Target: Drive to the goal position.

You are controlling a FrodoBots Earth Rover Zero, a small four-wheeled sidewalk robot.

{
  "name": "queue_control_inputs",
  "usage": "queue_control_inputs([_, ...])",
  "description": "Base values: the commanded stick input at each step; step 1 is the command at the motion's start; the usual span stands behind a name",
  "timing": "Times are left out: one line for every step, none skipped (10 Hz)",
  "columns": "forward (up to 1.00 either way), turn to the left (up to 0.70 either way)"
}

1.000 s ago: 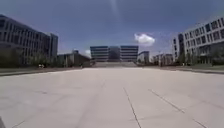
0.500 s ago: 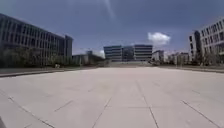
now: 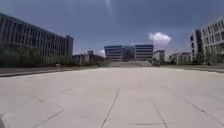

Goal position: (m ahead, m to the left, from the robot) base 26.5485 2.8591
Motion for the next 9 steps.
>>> queue_control_inputs([0.82, -0.03])
queue_control_inputs([0.82, -0.03])
queue_control_inputs([0.82, -0.03])
queue_control_inputs([0.82, -0.02])
queue_control_inputs([0.82, -0.02])
queue_control_inputs([0.82, -0.02])
queue_control_inputs([0.82, -0.02])
queue_control_inputs([0.82, -0.02])
queue_control_inputs([0.82, -0.02])
